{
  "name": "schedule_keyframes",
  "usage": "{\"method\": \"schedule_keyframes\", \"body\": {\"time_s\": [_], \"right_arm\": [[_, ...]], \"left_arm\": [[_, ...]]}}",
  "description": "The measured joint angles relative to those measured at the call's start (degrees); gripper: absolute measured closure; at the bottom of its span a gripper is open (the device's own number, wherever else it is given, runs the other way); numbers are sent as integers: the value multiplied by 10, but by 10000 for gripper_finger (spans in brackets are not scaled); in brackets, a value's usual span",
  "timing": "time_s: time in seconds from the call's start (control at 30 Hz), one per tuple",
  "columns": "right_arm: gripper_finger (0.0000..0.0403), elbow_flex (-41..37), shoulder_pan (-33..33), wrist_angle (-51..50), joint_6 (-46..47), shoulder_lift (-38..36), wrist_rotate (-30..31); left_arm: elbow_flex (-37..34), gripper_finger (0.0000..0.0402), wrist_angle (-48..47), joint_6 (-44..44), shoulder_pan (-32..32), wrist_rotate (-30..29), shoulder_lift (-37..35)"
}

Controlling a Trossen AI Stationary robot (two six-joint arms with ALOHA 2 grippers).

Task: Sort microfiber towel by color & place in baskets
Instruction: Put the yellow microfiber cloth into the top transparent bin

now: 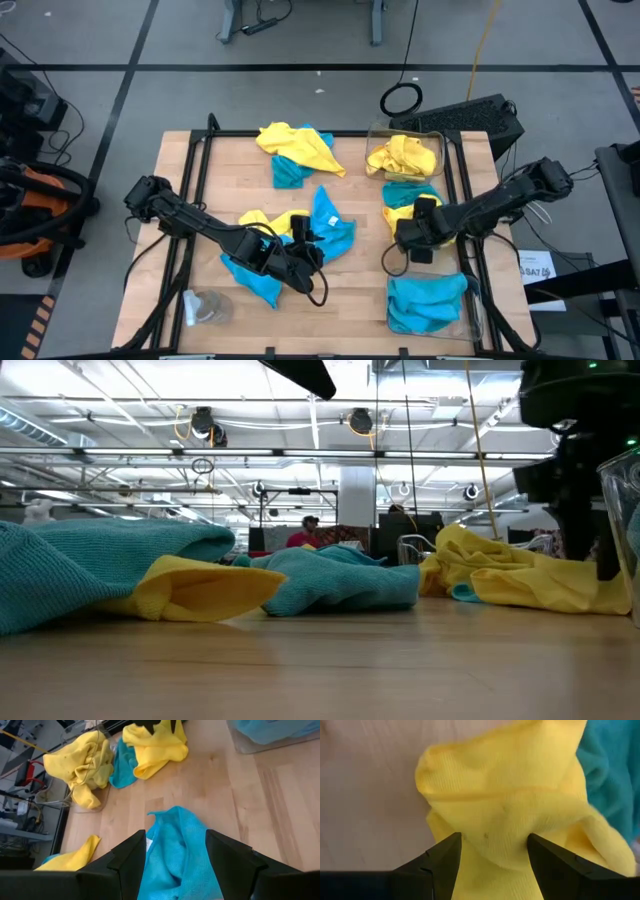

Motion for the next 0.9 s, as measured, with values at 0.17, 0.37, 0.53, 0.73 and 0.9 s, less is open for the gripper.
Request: {"method": "schedule_keyframes", "body": {"time_s": [0.17,0.37,0.53,0.73,0.9], "right_arm": [[181,0,-40,31,-13,23,-9],[182,-33,-77,100,-51,77,-52],[228,-35,-79,116,-69,99,-66],[372,8,-68,95,-83,65,-67],[390,59,-51,50,-91,34,-45]], "left_arm": [[0,189,22,21,0,2,0],[0,189,31,25,-2,5,0],[0,189,31,25,-9,5,0],[0,189,30,28,-12,6,0],[0,189,31,28,-12,6,0]]}}
